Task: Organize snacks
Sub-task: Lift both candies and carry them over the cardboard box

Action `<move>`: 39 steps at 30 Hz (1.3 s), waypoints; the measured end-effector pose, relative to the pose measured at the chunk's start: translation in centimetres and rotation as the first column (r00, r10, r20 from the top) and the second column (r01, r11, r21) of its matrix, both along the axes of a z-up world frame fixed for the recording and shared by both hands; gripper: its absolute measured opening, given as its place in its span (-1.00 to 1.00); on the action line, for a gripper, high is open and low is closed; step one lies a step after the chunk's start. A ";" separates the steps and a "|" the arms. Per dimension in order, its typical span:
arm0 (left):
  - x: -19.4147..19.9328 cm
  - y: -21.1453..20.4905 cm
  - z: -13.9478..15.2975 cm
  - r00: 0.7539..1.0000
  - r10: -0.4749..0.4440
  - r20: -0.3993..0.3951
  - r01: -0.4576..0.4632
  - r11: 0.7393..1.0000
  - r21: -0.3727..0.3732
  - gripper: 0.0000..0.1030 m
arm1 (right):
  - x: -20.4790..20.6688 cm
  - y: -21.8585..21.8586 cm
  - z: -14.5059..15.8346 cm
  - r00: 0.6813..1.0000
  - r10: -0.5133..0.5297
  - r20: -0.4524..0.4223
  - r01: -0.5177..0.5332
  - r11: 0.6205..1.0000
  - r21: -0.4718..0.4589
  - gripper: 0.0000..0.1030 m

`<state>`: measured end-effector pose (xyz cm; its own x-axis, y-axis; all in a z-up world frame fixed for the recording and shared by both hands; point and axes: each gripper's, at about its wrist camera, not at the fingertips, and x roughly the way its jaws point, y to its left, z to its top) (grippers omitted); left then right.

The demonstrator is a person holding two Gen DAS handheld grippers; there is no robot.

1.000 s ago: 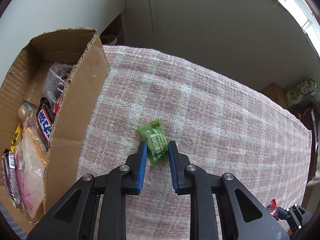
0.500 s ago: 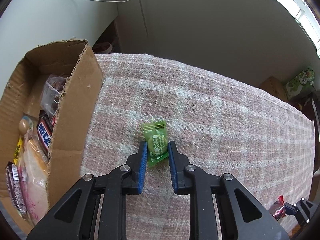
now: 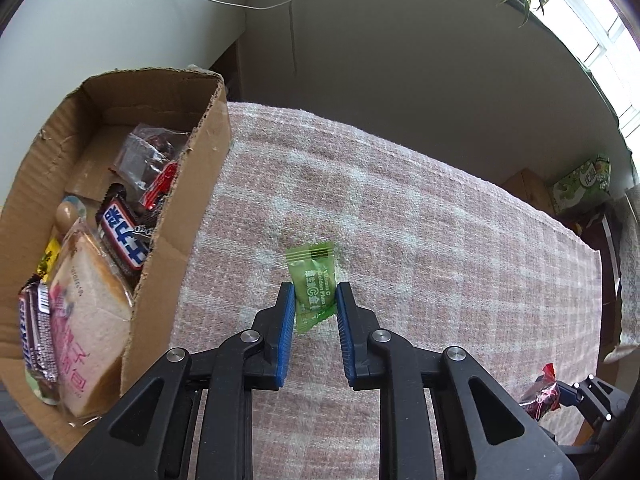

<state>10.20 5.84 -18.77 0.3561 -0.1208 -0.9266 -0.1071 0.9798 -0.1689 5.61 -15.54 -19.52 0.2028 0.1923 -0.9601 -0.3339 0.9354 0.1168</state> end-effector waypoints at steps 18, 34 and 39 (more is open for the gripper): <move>-5.4 6.9 6.2 0.988 0.118 0.099 -0.117 0.993 -0.014 -0.63 | 3.1 9.2 6.0 0.980 0.149 0.132 -0.159 0.985 0.068 0.09; -7.6 11.9 5.6 0.961 0.249 0.120 -0.252 0.968 0.009 -0.63 | 6.8 18.8 7.2 0.938 0.296 0.183 -0.314 0.946 0.078 0.09; -8.0 13.5 5.5 0.954 0.278 0.114 -0.281 0.960 0.009 -0.63 | 7.6 21.3 7.5 0.926 0.327 0.189 -0.346 0.935 0.080 0.09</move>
<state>2.20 19.32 -13.29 0.4728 0.0208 -0.8809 -0.3596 0.9172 -0.1713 13.26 5.80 -12.00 0.2660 0.3803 -0.8858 -0.6507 0.7488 0.1261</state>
